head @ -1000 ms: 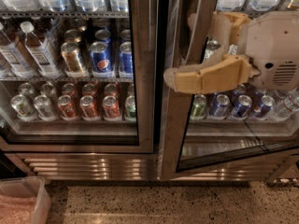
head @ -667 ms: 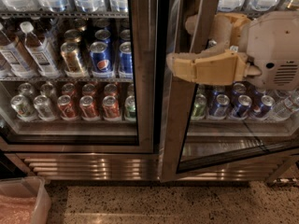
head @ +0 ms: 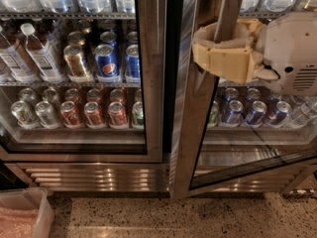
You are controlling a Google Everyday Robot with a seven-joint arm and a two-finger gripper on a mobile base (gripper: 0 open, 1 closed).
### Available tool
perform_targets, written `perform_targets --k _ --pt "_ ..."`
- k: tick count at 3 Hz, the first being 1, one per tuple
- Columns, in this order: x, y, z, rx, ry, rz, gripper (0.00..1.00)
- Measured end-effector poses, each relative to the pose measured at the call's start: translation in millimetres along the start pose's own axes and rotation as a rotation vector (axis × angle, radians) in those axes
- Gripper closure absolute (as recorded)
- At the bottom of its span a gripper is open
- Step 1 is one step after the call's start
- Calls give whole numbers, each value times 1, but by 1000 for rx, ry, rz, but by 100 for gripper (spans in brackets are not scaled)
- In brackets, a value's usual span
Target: Open right fridge door
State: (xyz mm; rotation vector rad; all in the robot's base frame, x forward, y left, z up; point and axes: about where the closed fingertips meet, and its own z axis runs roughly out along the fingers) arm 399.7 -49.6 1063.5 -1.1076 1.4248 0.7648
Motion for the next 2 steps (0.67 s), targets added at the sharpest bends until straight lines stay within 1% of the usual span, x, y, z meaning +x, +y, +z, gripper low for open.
perform_targets --k 1,2 --pt "0 0 0 0 0 0 100" --pt "2 -5 -7 0 0 0 81"
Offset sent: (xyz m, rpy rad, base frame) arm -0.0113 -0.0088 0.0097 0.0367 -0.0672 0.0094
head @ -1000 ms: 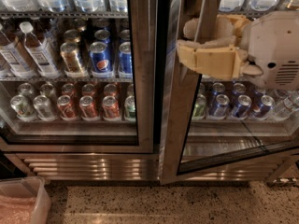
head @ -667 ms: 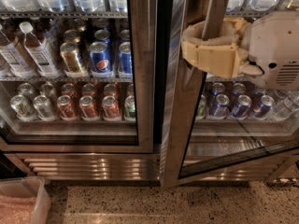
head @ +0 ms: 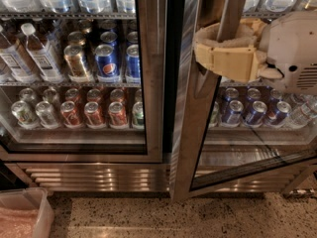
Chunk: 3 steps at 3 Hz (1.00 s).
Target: Open right fridge door
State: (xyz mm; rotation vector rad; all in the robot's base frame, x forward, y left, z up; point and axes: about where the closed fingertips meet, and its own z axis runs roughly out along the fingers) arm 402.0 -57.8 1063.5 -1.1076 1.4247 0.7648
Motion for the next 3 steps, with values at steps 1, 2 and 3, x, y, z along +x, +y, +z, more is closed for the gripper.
perform_targets --k 1,2,3 --pt "1 -2 -3 0 0 0 59" --pt "-1 -1 -6 14 -10 -11 37" --pt "-12 9 -27 90 -45 -57 13"
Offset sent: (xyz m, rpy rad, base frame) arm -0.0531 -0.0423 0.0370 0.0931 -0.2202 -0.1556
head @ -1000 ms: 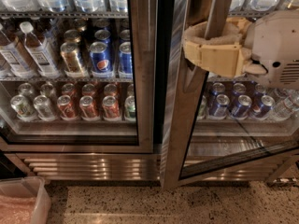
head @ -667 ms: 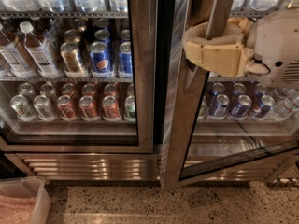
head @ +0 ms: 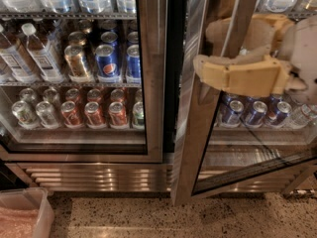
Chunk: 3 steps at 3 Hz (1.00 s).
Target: Open right fridge door
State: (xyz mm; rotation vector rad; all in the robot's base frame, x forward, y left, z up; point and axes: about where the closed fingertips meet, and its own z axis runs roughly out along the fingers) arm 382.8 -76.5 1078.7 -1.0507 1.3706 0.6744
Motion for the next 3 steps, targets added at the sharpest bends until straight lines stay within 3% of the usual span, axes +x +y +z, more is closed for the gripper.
perform_targets --k 1,2,3 --pt "-19 11 -35 130 -52 -73 0" --pt "-31 15 -58 235 -87 -120 0" --pt "-37 16 -71 299 -118 -142 0"
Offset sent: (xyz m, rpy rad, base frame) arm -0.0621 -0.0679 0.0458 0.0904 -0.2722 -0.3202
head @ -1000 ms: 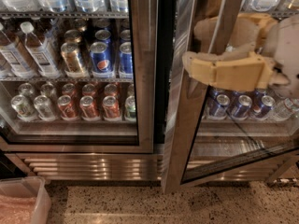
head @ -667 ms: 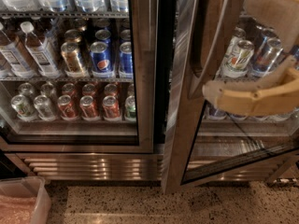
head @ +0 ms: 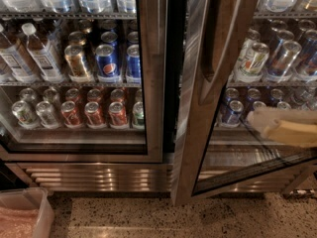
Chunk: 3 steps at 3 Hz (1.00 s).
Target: Open right fridge door
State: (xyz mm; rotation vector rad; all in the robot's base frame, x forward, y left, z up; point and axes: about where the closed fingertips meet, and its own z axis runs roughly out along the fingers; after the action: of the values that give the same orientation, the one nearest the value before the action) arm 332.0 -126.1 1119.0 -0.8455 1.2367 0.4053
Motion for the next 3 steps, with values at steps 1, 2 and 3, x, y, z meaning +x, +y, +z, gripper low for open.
perform_targets --k 1,2,3 --pt "-2 0 0 5 -6 -4 0" --pt "30 18 34 -118 18 81 0" --pt "58 31 55 -202 38 160 0"
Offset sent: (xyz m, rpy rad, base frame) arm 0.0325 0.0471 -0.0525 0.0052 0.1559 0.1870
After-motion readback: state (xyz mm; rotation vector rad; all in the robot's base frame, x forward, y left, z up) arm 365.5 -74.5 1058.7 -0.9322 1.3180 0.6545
